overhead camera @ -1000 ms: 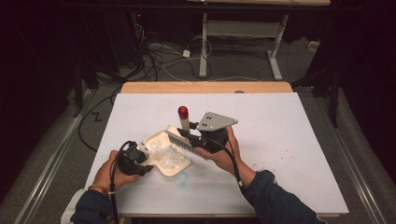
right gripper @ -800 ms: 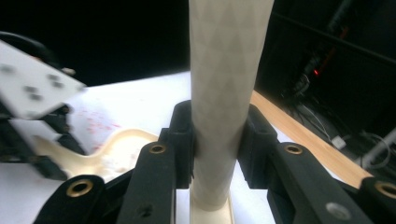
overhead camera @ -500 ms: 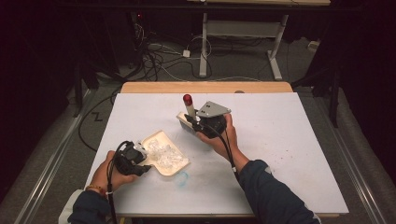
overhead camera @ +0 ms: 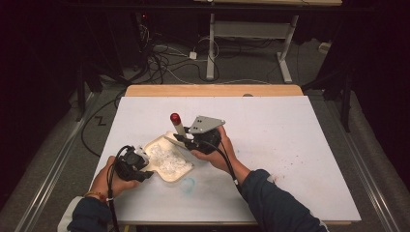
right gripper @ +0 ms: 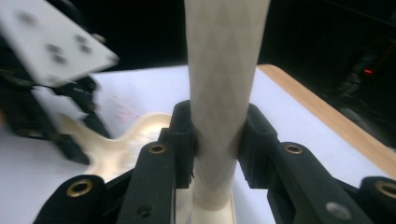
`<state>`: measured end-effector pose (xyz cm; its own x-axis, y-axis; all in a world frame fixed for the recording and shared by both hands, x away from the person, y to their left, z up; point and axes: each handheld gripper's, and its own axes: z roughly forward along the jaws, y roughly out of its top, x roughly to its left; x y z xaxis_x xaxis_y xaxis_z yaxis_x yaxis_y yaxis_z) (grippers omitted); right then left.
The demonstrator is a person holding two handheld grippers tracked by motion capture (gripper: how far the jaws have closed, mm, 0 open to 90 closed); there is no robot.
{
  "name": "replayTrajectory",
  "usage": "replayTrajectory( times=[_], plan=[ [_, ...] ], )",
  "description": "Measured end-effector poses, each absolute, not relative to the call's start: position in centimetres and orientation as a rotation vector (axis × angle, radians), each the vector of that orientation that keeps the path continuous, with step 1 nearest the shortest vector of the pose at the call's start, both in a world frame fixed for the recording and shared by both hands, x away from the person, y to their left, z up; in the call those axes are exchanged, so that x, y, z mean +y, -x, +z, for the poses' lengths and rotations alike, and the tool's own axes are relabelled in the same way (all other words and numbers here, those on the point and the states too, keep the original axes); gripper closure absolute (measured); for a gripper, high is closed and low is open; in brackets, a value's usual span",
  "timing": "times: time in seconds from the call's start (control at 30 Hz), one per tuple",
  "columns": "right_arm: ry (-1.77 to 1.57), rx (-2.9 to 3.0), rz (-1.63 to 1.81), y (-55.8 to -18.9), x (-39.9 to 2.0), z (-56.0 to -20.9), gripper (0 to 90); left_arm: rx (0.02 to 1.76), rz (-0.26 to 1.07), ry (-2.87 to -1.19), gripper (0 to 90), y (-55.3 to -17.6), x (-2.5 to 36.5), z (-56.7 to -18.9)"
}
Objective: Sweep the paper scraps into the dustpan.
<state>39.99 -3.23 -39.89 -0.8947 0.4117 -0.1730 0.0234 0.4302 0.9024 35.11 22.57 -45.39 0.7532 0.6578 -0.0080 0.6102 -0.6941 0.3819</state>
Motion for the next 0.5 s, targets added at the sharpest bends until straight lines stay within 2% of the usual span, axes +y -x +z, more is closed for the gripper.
replayTrajectory(
  times=[0.23, 0.5],
  plan=[
    [-0.32, 2.284, 1.515, -38.5, -4.5, -37.9, 70.8, 0.98, 0.183, -2.59, 63.2, -35.1, 22.7, -45.4],
    [-0.419, 2.218, 1.429, -40.1, -4.8, -38.3, 70.8, 0.981, 0.178, -2.589, 63.1, -35.1, 22.7, -45.5]
  ],
)
